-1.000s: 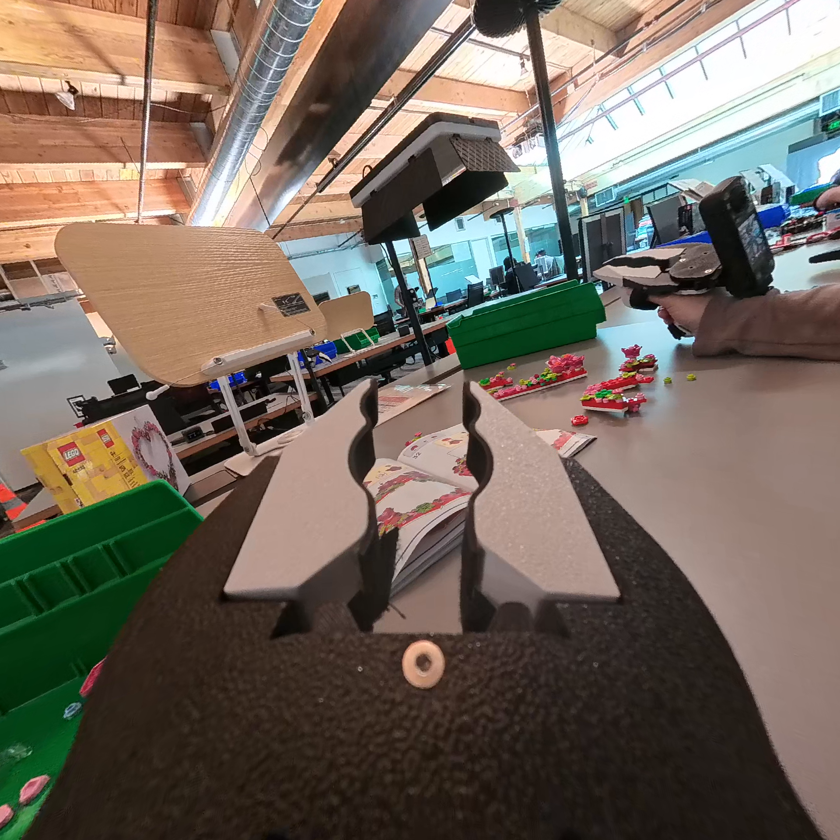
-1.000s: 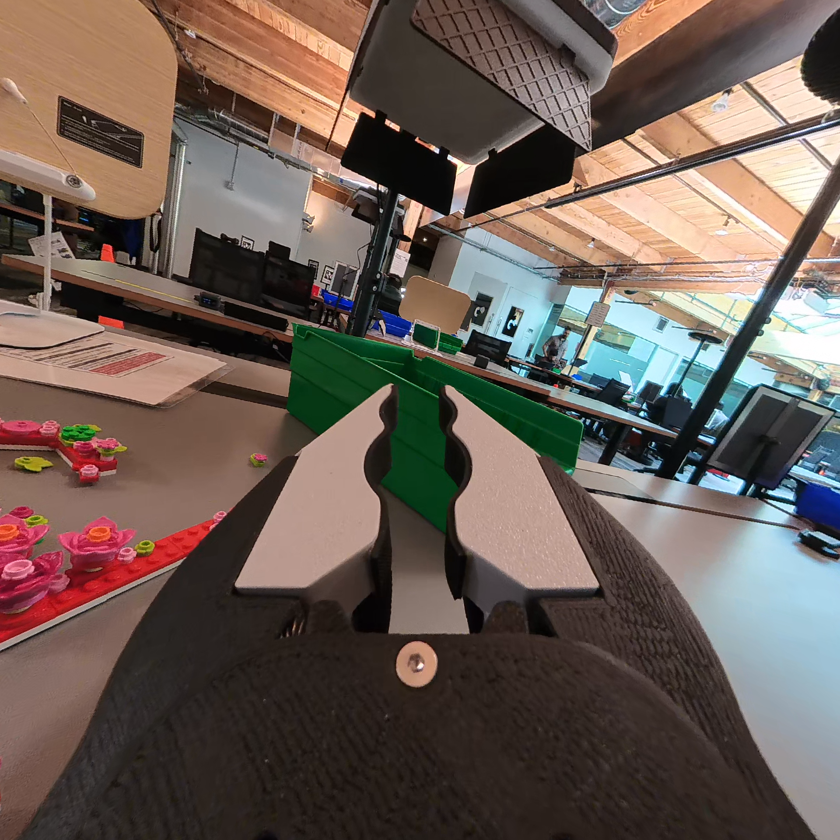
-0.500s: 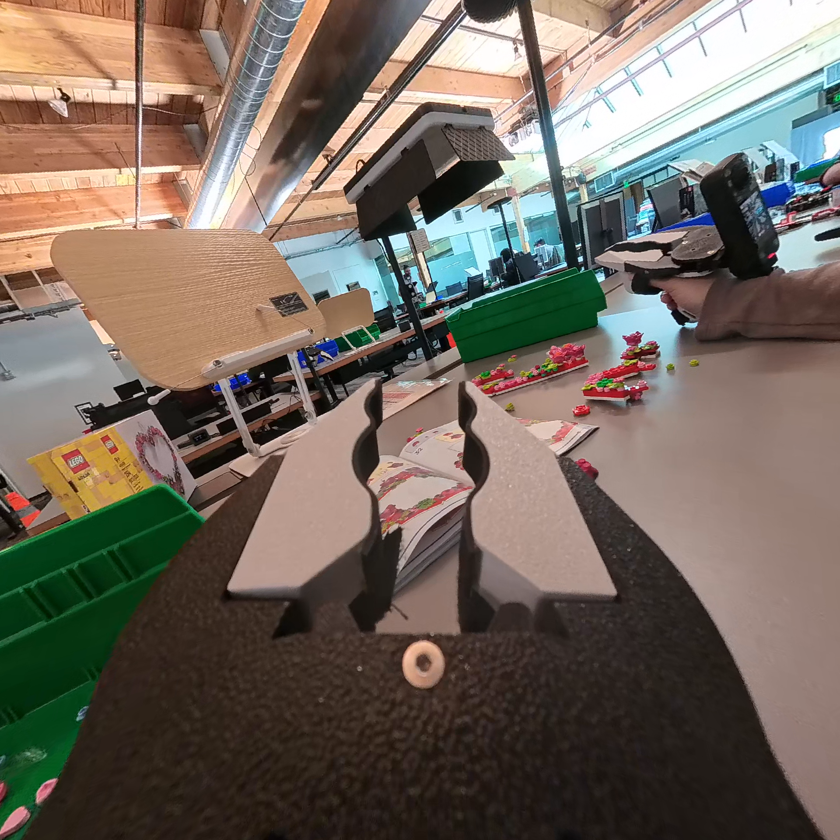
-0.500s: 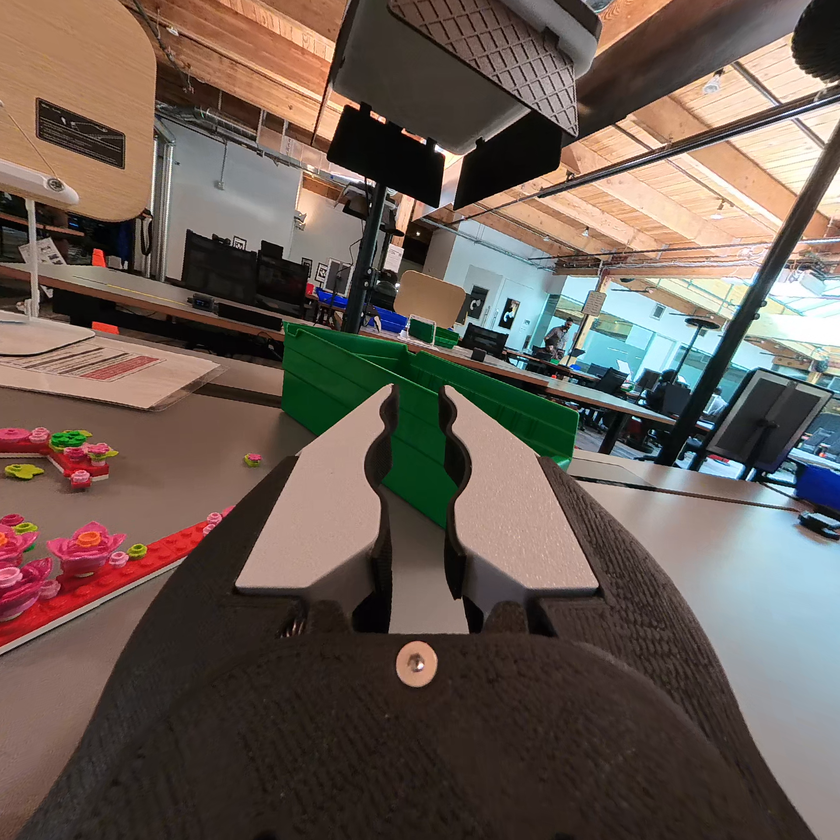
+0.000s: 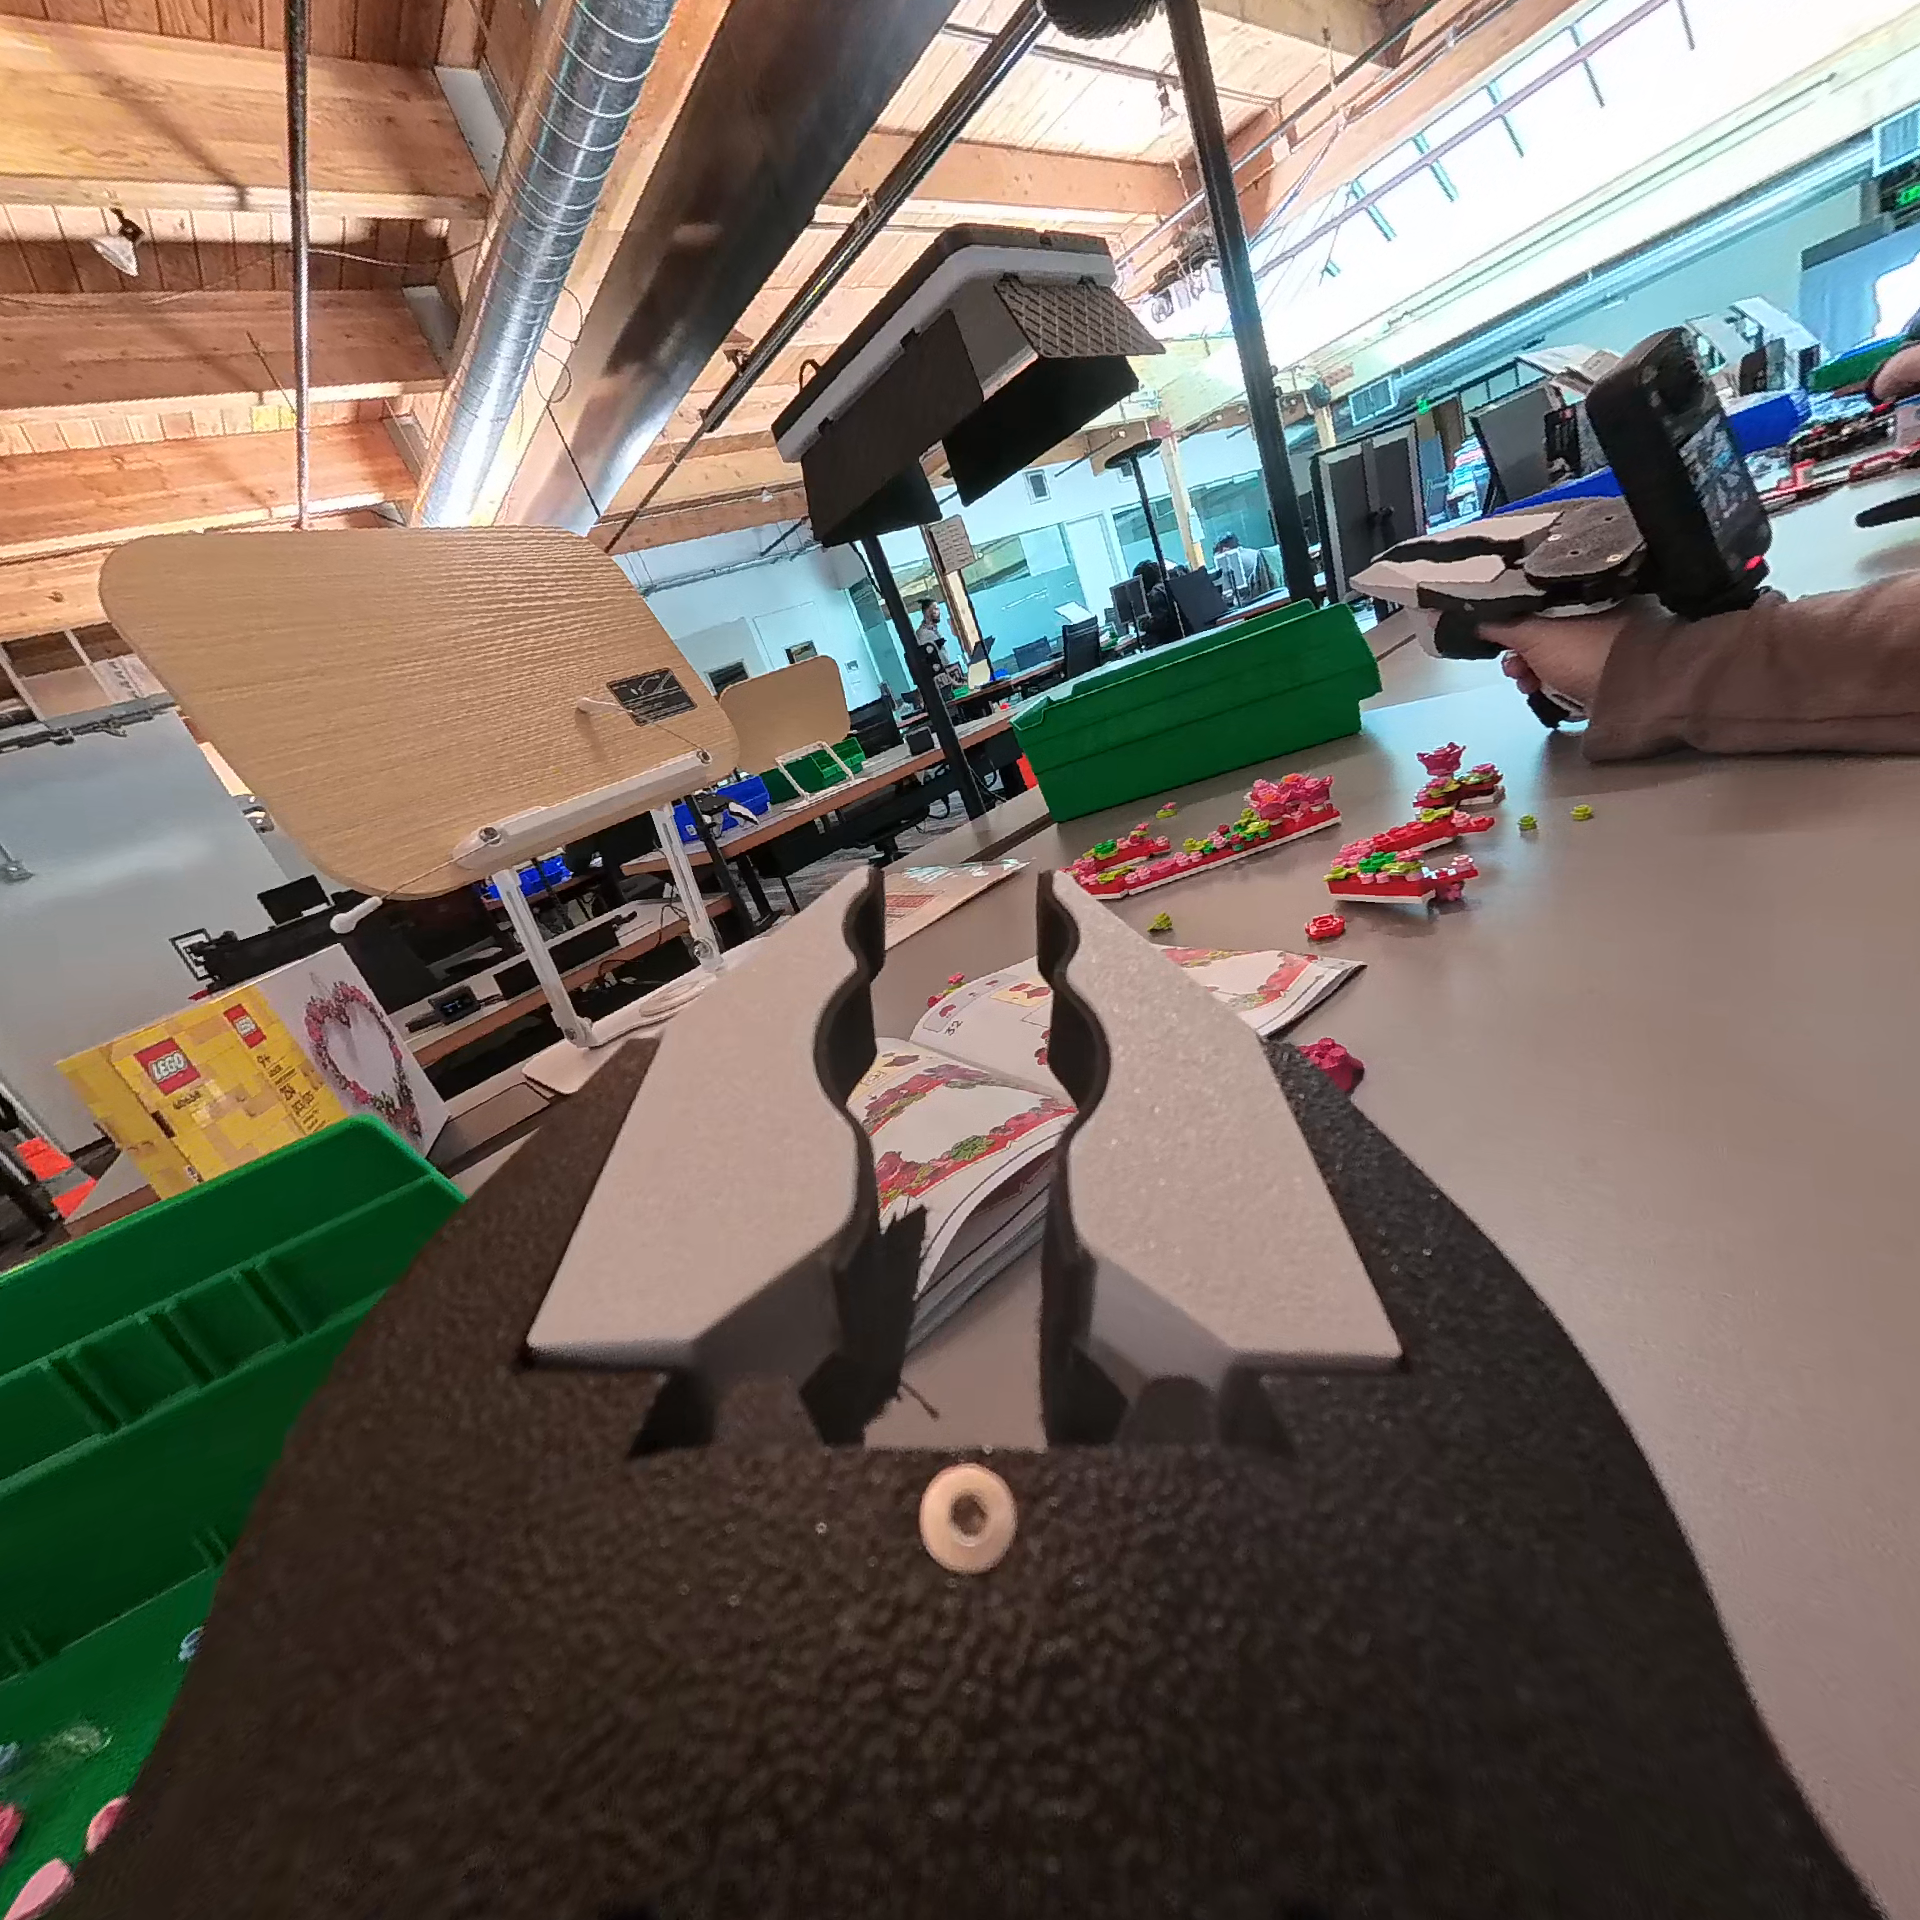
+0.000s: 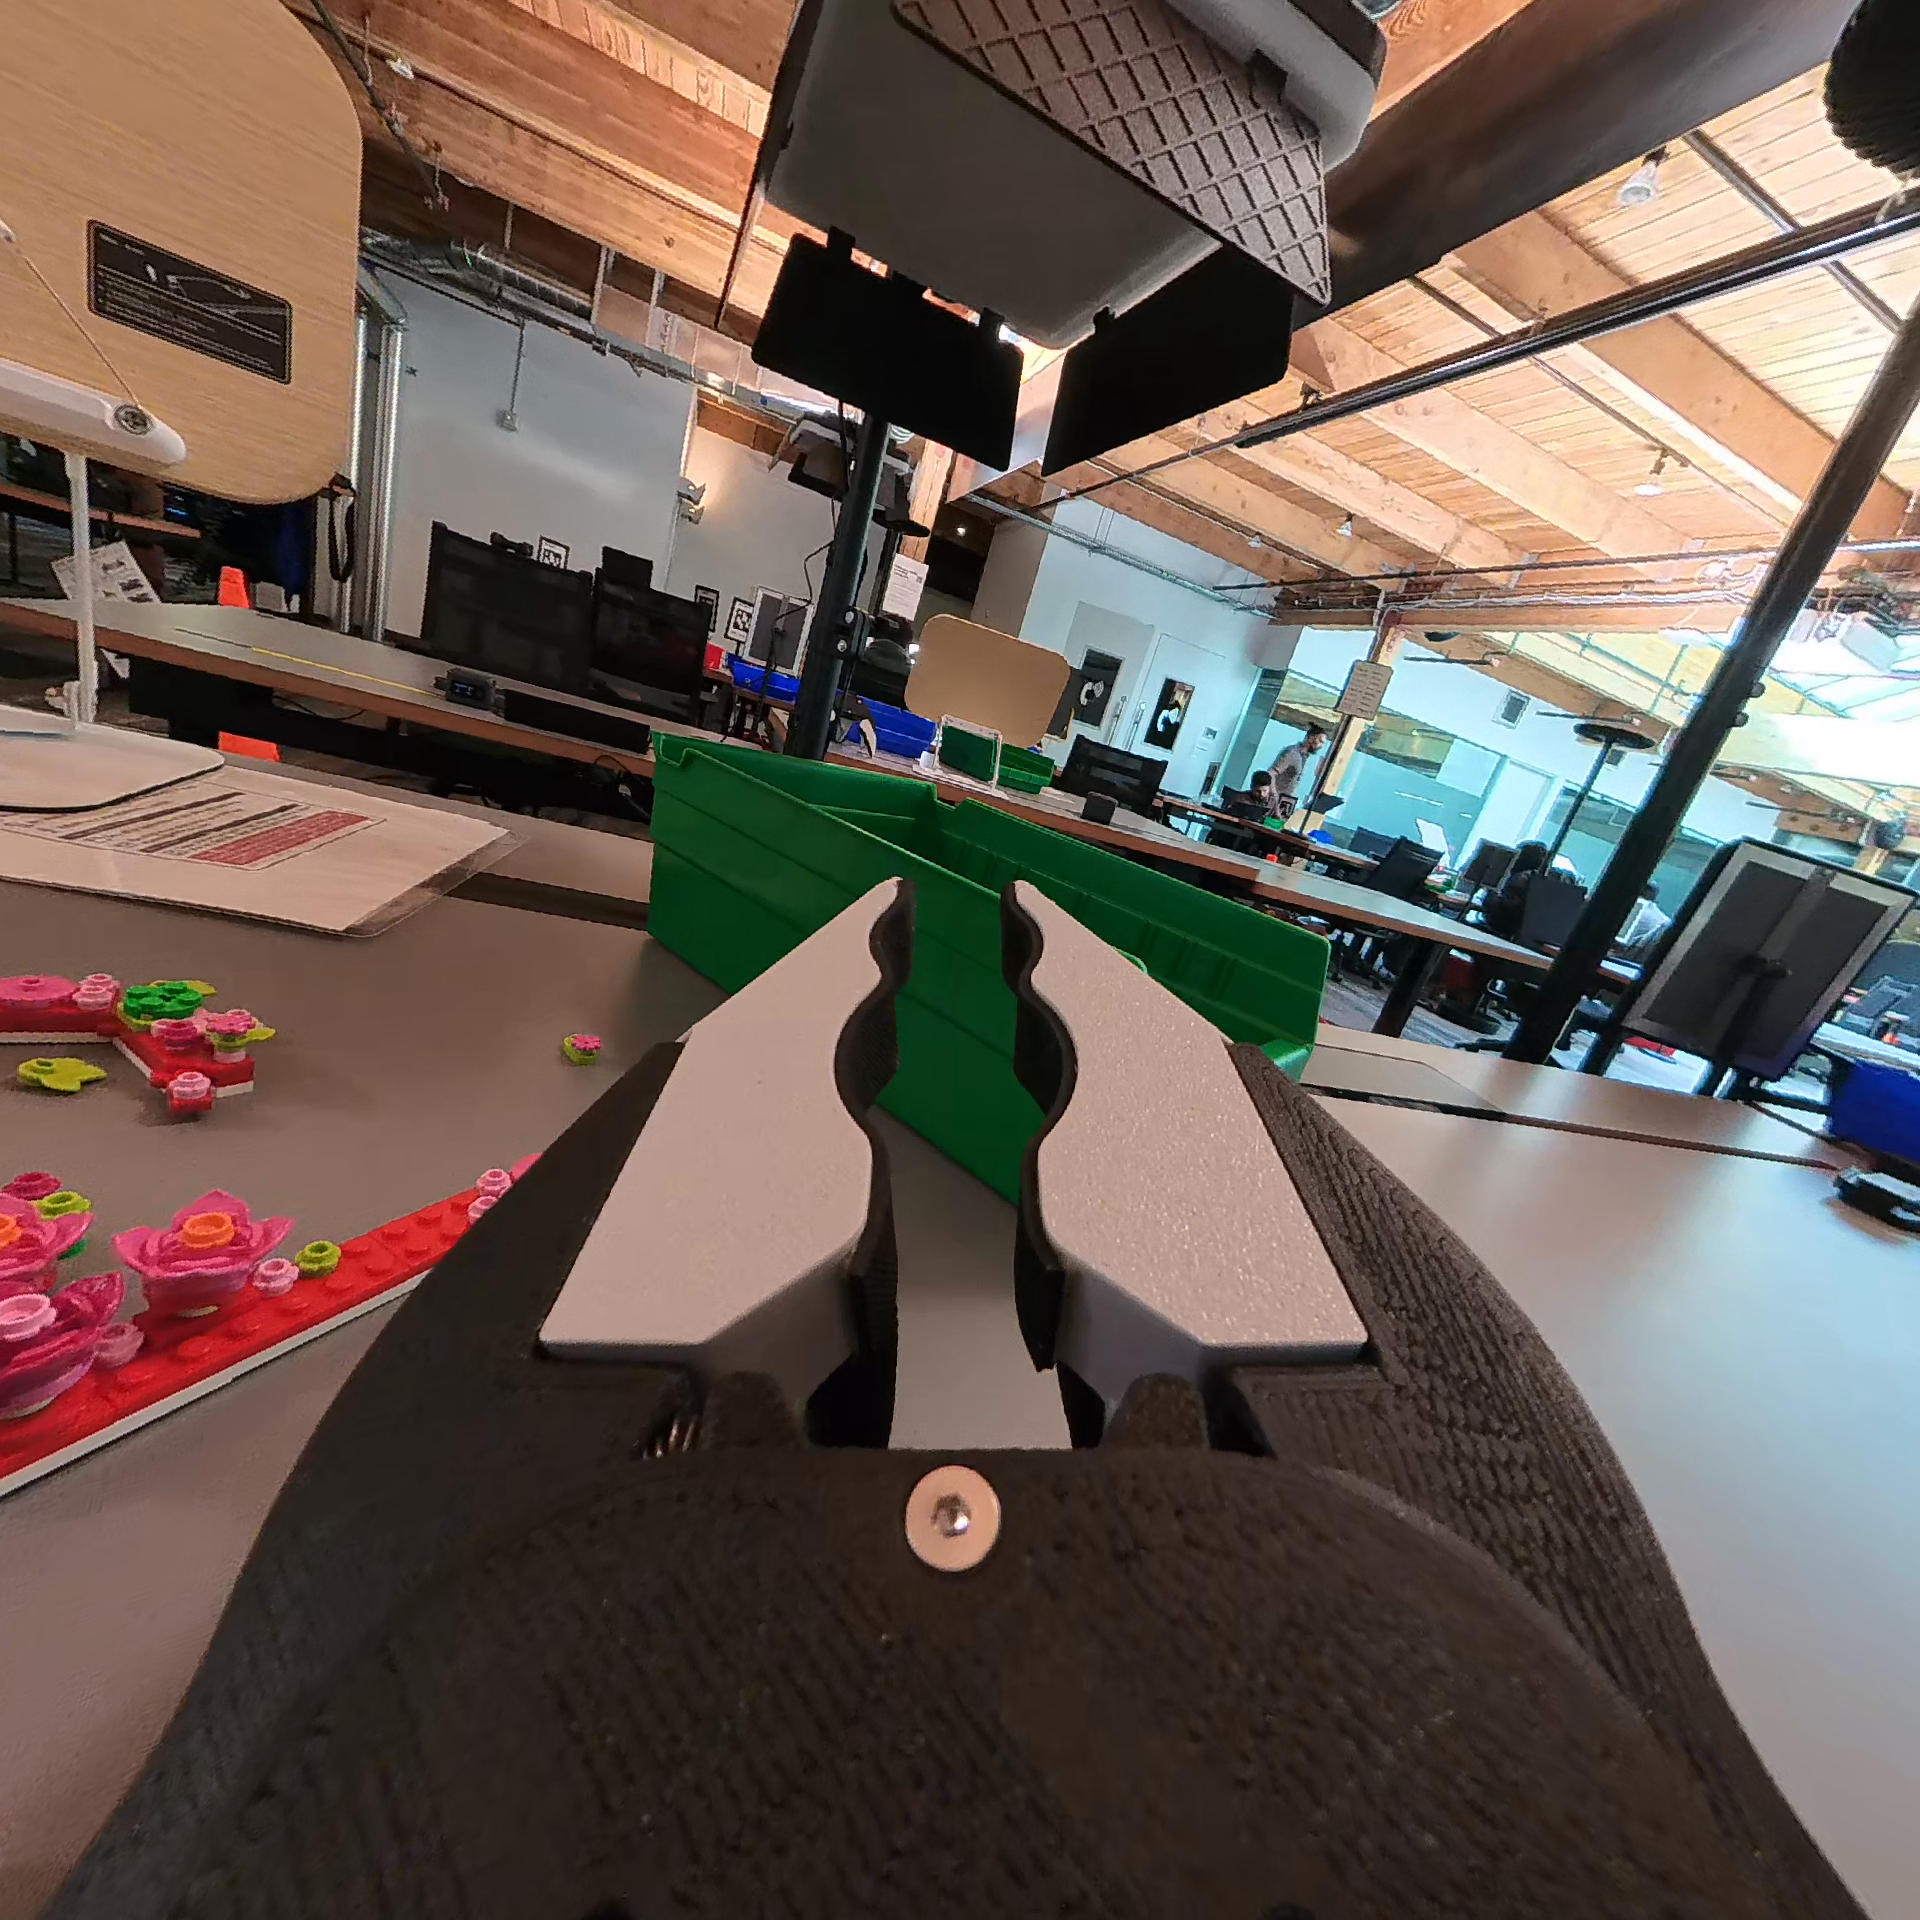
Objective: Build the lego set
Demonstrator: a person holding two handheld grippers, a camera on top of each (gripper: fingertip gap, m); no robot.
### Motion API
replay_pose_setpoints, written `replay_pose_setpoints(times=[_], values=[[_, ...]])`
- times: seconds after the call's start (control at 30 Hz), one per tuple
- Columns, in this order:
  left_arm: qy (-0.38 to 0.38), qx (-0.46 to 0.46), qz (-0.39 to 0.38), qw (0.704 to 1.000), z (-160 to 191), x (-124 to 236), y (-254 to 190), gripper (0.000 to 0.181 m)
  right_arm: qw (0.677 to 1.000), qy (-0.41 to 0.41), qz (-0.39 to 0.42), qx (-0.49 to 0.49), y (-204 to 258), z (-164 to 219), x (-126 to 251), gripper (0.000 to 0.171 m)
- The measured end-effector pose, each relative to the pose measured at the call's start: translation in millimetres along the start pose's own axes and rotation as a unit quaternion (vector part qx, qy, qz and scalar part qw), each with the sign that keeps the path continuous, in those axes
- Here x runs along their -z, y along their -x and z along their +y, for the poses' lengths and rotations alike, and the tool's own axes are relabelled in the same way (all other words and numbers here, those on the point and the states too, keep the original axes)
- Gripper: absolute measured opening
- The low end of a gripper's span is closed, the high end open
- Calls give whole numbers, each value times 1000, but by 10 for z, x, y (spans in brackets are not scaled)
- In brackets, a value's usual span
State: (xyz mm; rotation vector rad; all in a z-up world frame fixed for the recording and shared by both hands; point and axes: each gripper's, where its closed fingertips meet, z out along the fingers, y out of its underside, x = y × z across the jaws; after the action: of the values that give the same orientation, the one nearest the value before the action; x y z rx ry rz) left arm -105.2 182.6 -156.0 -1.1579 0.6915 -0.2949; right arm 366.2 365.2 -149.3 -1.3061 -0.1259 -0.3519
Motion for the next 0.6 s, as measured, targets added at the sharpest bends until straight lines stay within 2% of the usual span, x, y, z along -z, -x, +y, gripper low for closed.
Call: replay_pose_setpoints(times=[0.37,0.43,0.53,0.6], values=[[1,-5,5,1000,3,-8,-25,24,1000,0,0,1,3,0,-5,15],[12,-30,8,999,6,8,-39,26,1000,-1,0,0,1,-2,-5,15],[39,-123,-30,991,-280,93,155,22,1000,-3,2,-8,-16,-6,4,15],[87,-118,-65,987,-539,176,457,26,1000,-4,3,-16,-36,-10,11,15]])
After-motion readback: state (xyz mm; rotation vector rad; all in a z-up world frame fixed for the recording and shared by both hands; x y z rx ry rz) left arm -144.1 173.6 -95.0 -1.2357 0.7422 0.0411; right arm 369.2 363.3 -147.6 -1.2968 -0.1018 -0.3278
